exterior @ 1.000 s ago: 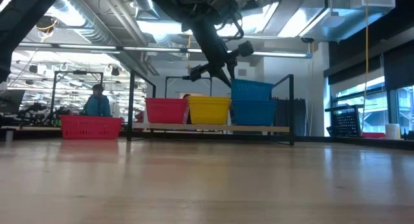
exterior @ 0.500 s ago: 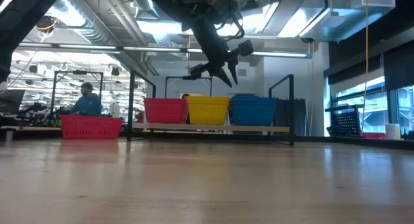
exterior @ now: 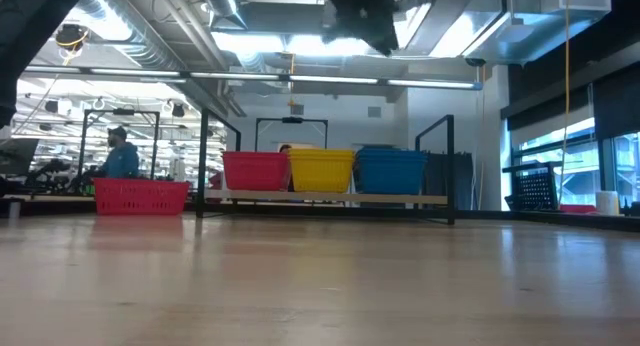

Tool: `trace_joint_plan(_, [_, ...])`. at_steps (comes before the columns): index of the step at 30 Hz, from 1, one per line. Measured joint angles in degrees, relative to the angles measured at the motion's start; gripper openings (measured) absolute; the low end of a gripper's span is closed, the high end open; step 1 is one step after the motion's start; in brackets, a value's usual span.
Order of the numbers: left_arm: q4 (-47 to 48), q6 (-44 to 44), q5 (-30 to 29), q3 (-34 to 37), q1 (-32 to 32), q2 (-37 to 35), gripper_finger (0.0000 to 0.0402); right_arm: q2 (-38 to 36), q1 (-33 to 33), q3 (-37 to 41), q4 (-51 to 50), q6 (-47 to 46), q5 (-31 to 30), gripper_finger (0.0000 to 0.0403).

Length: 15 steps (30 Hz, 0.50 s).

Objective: Stack baskets on shelf by color
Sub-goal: Stack the red bin on the red bin on the shelf

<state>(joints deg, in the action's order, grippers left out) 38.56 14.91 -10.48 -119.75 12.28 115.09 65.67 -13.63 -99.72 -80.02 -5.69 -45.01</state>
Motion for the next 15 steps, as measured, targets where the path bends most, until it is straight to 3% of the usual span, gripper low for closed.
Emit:
trace_joint_plan(7, [24.9, -0.9, -1.5, -15.1, -2.3, -0.1, 0.0068, 0.0, 0.0, 0.0, 0.0, -1.4, 0.1, 0.0060])
trace_joint_plan(10, [28.7, 1.6, -2.1, -13.2, -2.6, -3.3, 0.0068, -0.2, 0.0, 0.0, 0.0, -3.2, 2.1, 0.0060])
trace_joint_plan(15, [39.3, 5.0, -4.9, -12.9, -2.8, -8.5, 0.0068, -0.4, 0.0, 0.0, 0.0, -2.2, 12.0, 0.0060])
